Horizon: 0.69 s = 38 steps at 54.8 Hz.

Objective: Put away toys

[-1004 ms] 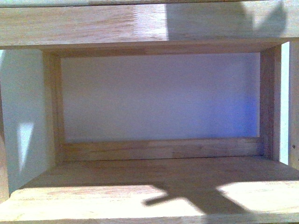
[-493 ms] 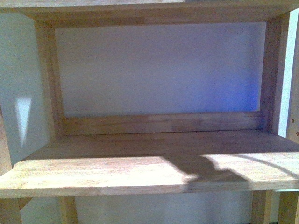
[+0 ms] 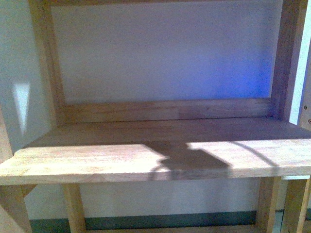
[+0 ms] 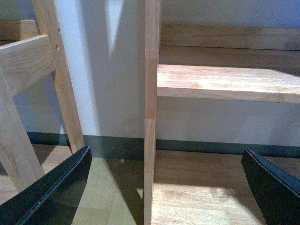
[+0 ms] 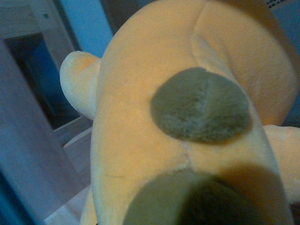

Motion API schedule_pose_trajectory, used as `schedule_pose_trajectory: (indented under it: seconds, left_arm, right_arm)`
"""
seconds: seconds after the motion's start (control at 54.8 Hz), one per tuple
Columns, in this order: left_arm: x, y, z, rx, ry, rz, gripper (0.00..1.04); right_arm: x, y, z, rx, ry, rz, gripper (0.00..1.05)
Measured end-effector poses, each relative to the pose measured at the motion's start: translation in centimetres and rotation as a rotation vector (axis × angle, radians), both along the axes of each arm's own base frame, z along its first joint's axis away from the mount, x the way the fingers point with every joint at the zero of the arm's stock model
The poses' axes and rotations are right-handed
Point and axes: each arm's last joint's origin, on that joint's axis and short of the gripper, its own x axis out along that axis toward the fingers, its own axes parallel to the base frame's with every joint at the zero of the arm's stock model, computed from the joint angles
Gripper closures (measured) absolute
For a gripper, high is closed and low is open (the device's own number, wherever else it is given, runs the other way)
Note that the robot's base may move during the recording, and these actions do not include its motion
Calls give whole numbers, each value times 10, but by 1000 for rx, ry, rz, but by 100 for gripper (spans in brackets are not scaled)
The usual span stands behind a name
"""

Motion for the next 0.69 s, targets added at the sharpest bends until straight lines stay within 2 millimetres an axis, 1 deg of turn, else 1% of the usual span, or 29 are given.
schedule_pose_trajectory:
  seconds: [0.164, 0.292, 0.53, 0.621, 0.694]
  left_arm:
    - [0, 0, 0, 0, 0, 0, 6]
    - [0, 0, 0, 0, 0, 0, 6]
    - [0, 0, 0, 0, 0, 0, 6]
    - [0, 0, 0, 0, 0, 0, 6]
    - [0, 0, 0, 0, 0, 0, 6]
  right_arm:
    - [-3, 20, -2, 47, 7, 141, 87]
    - [-6, 29, -1, 98, 13, 225, 87]
    - [-3, 33, -4, 174, 54, 273, 87]
    - [2, 32, -9, 206, 85, 279, 87]
    - [10, 32, -16, 232, 123, 292, 87]
